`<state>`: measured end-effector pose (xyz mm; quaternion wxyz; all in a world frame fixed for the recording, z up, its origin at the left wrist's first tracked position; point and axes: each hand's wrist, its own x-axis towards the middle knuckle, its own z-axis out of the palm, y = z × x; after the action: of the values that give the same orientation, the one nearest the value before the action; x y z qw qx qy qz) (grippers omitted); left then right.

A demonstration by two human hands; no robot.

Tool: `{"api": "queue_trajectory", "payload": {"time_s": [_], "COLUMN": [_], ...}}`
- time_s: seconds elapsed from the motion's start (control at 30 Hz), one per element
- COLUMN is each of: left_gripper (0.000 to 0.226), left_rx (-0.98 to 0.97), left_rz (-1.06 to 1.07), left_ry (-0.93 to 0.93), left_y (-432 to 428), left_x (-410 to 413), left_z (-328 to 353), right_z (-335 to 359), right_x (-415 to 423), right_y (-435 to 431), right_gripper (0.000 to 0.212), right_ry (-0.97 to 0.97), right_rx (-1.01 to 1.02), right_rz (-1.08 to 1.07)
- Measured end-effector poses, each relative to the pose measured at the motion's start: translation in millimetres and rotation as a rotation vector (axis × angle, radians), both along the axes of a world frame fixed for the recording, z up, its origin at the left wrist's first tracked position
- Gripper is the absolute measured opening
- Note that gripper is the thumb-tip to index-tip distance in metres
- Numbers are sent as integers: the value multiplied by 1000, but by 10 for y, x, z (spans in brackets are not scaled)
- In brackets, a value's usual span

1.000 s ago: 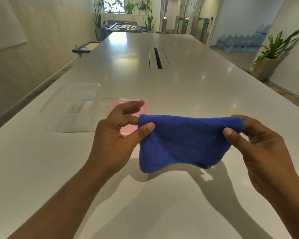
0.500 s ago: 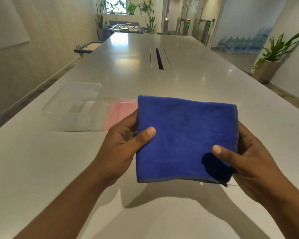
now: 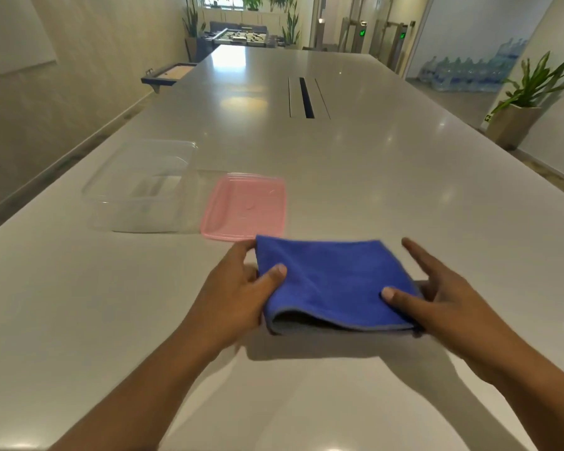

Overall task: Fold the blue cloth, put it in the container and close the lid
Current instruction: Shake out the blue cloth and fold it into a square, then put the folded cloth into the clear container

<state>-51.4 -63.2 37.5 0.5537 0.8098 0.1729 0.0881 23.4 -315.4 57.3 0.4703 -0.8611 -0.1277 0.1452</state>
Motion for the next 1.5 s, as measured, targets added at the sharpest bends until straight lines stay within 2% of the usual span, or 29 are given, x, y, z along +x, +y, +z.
{"api": "queue_trajectory", "payload": {"time_s": [0.07, 0.1, 0.13, 0.2, 0.27, 0.33, 0.4, 0.5, 0.63, 0.77, 0.83, 0.93, 1.03, 1.1, 1.13, 1.2, 1.27, 1.3, 1.4, 1.5], "left_gripper": [77, 80, 76, 58, 45, 43, 49, 69, 84, 89, 80, 52, 43, 33, 26, 15, 13, 12, 14, 22], "left_rx": [483, 597, 618, 585, 696, 792, 831, 932, 970, 994, 995, 899, 793, 638, 509, 87, -300, -433, -724, -858], "left_rz": [71, 112, 126, 73, -33, -113, -208, -327, -338, -345, -283, -164, -244, -321, -325, -246, -145, -94, -10, 19], "left_ry": [191, 185, 133, -20, -122, -170, -136, 32, 160, 231, 202, 210, 329, 335, 293, 203, 118, 76, -21, -110], "left_y": [10, 0, -26, -61, -126, -227, -313, -310, -246, -231, -215, -170, -75, 5, 43, 87, 113, 142, 285, 458], "left_x": [-74, -115, -148, -151, -69, 65, 182, 244, 233, 321, 372, 400, 325, 244, 196, 73, -54, -109, -273, -419], "left_z": [-194, -272, -303, -352, -361, -333, -349, -530, -611, -510, -385, -168, -70, -45, -35, -7, 42, 65, 167, 287], "right_z": [-199, -278, -347, -400, -407, -399, -438, -608, -763, -757, -748, -738, -731, -706, -686, -646, -583, -533, -411, -301], "right_x": [5, -17, -29, -51, -54, -39, -3, 74, 141, 134, 117, 50, -41, -89, -107, -154, -219, -254, -349, -420], "right_y": [-41, -53, -68, -44, 50, 214, 370, 470, 447, 452, 446, 450, 499, 562, 604, 704, 827, 901, 1175, 1420], "right_gripper": [85, 83, 80, 73, 64, 61, 64, 77, 82, 79, 78, 77, 79, 80, 82, 87, 91, 93, 97, 95], "right_ry": [-176, -232, -279, -397, -494, -545, -555, -489, -454, -453, -452, -458, -464, -467, -462, -457, -429, -382, -142, 135], "right_rx": [-444, -554, -591, -541, -445, -392, -379, -491, -617, -617, -598, -553, -500, -452, -437, -399, -275, -178, 98, 303], "right_rz": [5, -15, -45, -70, -20, 48, 122, 227, 243, 246, 240, 227, 255, 275, 272, 247, 175, 122, 3, 38]}}
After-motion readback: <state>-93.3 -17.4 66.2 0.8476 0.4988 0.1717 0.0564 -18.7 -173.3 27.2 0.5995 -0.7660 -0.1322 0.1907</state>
